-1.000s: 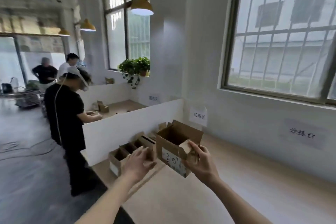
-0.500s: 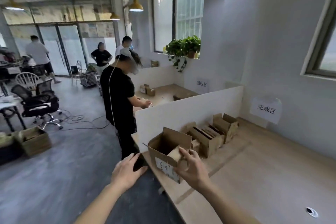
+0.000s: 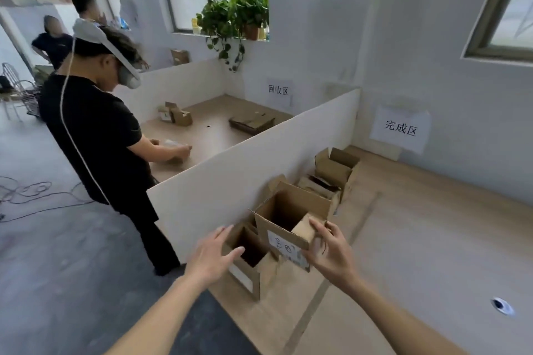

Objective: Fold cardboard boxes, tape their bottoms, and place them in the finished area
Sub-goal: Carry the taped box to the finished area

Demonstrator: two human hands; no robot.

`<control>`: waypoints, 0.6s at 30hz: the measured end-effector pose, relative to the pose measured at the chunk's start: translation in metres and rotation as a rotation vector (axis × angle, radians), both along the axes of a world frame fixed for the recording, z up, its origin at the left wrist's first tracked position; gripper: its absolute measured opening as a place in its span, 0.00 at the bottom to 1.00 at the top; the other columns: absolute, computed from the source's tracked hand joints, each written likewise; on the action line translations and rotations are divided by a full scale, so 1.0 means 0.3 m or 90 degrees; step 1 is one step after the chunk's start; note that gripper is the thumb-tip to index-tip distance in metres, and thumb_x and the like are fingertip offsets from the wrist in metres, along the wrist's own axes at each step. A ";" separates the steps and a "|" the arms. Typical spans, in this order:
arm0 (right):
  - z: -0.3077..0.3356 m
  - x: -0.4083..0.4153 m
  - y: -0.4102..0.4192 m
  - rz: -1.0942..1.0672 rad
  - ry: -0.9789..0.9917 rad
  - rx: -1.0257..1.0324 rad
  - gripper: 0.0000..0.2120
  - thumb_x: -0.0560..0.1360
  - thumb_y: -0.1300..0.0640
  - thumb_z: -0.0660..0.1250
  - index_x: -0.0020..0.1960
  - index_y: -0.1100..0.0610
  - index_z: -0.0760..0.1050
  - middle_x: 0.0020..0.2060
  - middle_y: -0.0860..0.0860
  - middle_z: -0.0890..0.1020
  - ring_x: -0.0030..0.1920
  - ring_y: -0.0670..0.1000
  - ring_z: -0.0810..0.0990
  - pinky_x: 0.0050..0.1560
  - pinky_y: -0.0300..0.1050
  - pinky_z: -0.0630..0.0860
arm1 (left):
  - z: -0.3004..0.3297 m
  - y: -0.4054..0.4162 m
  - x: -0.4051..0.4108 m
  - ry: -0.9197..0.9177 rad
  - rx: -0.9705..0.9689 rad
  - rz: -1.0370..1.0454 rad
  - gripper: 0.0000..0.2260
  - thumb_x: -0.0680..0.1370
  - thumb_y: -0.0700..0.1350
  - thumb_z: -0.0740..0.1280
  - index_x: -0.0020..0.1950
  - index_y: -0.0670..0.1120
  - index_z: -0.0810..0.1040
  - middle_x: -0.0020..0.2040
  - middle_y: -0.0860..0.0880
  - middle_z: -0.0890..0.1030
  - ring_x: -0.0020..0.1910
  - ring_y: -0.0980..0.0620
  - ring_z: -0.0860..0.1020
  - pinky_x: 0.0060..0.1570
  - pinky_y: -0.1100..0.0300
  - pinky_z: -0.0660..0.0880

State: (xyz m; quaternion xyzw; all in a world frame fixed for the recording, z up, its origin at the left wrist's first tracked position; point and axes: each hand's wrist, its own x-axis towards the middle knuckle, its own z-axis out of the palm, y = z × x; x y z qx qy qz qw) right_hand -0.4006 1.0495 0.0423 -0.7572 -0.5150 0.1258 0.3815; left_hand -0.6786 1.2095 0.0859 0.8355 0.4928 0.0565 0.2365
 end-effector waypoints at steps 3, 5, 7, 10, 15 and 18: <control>0.037 0.129 0.028 -0.060 -0.011 0.004 0.38 0.69 0.37 0.74 0.76 0.40 0.65 0.68 0.46 0.67 0.65 0.50 0.73 0.61 0.41 0.74 | 0.021 0.108 0.185 -0.028 -0.008 -0.071 0.33 0.79 0.67 0.63 0.81 0.58 0.59 0.80 0.54 0.62 0.78 0.48 0.62 0.76 0.44 0.63; 0.066 0.208 0.037 -0.097 -0.027 0.008 0.37 0.70 0.39 0.75 0.75 0.40 0.66 0.67 0.44 0.67 0.63 0.49 0.74 0.57 0.35 0.69 | 0.030 0.177 0.300 -0.020 0.007 -0.118 0.33 0.79 0.67 0.62 0.81 0.58 0.59 0.80 0.54 0.62 0.78 0.49 0.62 0.76 0.45 0.64; 0.096 0.280 0.037 -0.133 -0.039 0.002 0.36 0.70 0.41 0.75 0.75 0.40 0.66 0.68 0.45 0.68 0.62 0.50 0.75 0.56 0.39 0.73 | 0.035 0.238 0.408 -0.022 0.015 -0.160 0.32 0.79 0.67 0.61 0.81 0.58 0.59 0.80 0.54 0.62 0.78 0.49 0.63 0.76 0.47 0.64; 0.133 0.365 0.023 -0.199 -0.056 -0.014 0.36 0.71 0.42 0.75 0.75 0.43 0.66 0.70 0.49 0.69 0.63 0.52 0.76 0.58 0.46 0.77 | 0.046 0.303 0.557 -0.029 0.019 -0.221 0.32 0.79 0.67 0.61 0.81 0.59 0.59 0.81 0.55 0.61 0.79 0.50 0.62 0.76 0.49 0.63; 0.137 0.495 -0.001 -0.275 -0.076 -0.038 0.36 0.71 0.44 0.76 0.76 0.45 0.66 0.70 0.52 0.70 0.64 0.55 0.74 0.60 0.50 0.78 | 0.037 0.377 0.778 -0.033 0.010 -0.314 0.31 0.80 0.66 0.62 0.81 0.58 0.59 0.81 0.55 0.60 0.79 0.51 0.59 0.78 0.50 0.59; 0.091 0.574 -0.013 -0.300 -0.068 -0.056 0.36 0.72 0.45 0.76 0.76 0.45 0.66 0.69 0.52 0.69 0.64 0.54 0.74 0.60 0.50 0.77 | 0.000 0.404 0.907 -0.017 0.004 -0.356 0.32 0.80 0.66 0.62 0.81 0.58 0.58 0.81 0.54 0.60 0.80 0.51 0.59 0.78 0.50 0.59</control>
